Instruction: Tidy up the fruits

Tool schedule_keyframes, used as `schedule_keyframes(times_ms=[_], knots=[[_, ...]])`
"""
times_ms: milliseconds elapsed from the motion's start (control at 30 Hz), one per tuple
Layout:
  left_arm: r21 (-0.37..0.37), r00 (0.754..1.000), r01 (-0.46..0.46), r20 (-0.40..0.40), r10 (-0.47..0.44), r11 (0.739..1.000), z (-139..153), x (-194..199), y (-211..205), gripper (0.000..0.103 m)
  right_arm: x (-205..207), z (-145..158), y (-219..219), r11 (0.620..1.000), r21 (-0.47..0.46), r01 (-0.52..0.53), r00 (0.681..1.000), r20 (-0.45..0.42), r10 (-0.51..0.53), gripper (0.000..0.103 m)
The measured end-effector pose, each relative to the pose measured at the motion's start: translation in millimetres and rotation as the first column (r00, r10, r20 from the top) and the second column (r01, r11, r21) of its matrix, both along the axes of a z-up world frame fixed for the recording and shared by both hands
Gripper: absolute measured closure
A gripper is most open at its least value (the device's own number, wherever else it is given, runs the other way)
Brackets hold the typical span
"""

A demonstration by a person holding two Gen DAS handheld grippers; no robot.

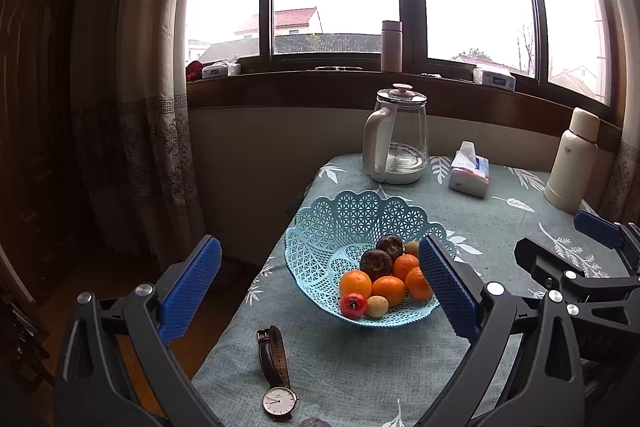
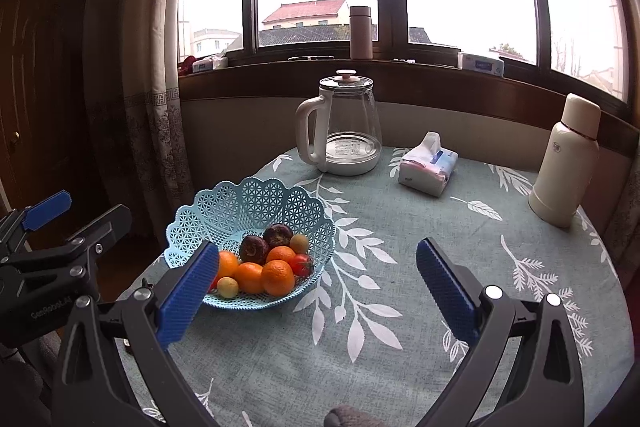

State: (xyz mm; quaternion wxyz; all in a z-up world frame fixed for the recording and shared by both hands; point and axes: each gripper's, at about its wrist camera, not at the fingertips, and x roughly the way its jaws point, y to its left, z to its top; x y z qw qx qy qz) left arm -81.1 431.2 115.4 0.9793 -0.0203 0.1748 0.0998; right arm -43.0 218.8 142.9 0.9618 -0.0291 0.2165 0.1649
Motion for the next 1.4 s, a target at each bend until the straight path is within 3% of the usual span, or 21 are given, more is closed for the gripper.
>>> schedule_keyframes(times_ms=[233,600,1400], knots=[[0.035,1.0,-0.015,-0.021,0.016,0.999,-4,4,5,0.003,-3,-5,7,0.998,-0.067,0.007,1.0,0.022,-0.005,0.005],[0.215,0.993,-0.084,-0.058,0.099,0.973,-14,13,5,0.003,-2,-10,18,0.994,-0.108,-0.027,1.0,0.006,0.028,0.005],[0.248,0.988,-0.083,-0.108,0.113,0.965,-26,26,10,0.003,3,-23,36,0.982,-0.185,-0.049,0.999,-0.012,0.048,0.005]])
